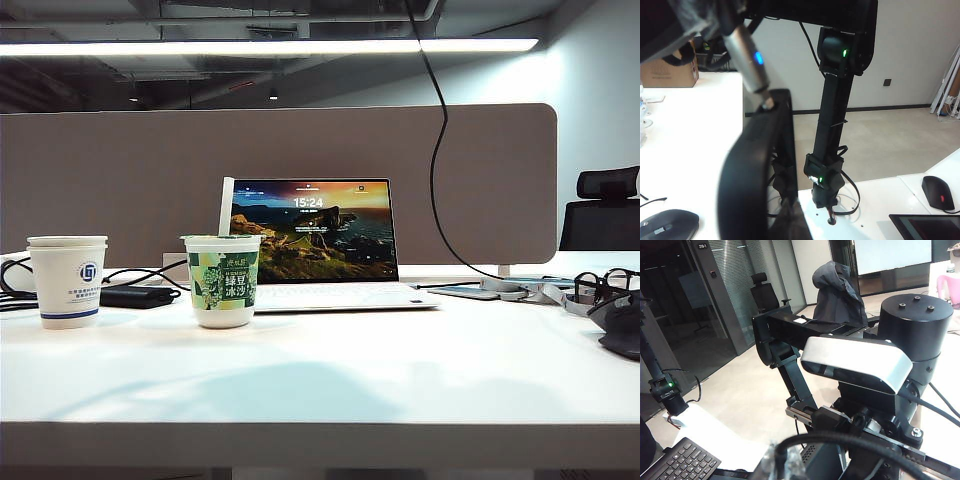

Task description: Pick up the black phone, pick up the charger plug, insert the charger plug into the phone's charging port, and finally place the connected phone back on the desk.

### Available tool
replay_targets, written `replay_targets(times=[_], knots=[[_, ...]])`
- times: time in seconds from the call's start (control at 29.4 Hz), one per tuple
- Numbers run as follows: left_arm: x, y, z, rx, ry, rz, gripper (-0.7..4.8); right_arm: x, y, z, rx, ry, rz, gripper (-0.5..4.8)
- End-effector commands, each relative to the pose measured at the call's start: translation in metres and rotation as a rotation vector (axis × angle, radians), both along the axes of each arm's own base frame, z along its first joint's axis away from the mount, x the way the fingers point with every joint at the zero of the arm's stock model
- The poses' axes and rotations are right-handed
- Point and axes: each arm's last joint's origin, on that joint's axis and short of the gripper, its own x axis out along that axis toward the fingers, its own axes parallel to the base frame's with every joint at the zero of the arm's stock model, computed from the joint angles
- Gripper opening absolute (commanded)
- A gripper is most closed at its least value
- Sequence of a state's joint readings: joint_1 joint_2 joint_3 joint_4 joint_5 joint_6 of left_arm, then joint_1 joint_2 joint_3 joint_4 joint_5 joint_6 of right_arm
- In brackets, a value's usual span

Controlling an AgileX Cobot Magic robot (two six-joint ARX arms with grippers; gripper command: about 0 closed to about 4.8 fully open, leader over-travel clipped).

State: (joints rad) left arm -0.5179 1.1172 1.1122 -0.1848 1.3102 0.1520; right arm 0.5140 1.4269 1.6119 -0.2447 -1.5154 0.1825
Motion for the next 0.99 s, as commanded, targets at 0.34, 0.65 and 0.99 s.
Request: replay_targets(times=[0.34,0.65,0.99], knots=[[-0.0021,0.0007,0.0051,-0.017,-0.014,-0.025,-0.06,-0.0022,-0.0004,0.0026,0.009,-0.014,0.016,-0.06],[-0.0026,0.0009,0.0052,-0.019,-0.012,-0.040,-0.06,-0.0022,-0.0001,0.0026,0.009,-0.014,0.012,-0.06],[-0.0026,0.0009,0.0052,-0.019,-0.012,-0.040,-0.06,-0.0021,-0.0001,0.0025,0.008,-0.014,0.012,-0.06]])
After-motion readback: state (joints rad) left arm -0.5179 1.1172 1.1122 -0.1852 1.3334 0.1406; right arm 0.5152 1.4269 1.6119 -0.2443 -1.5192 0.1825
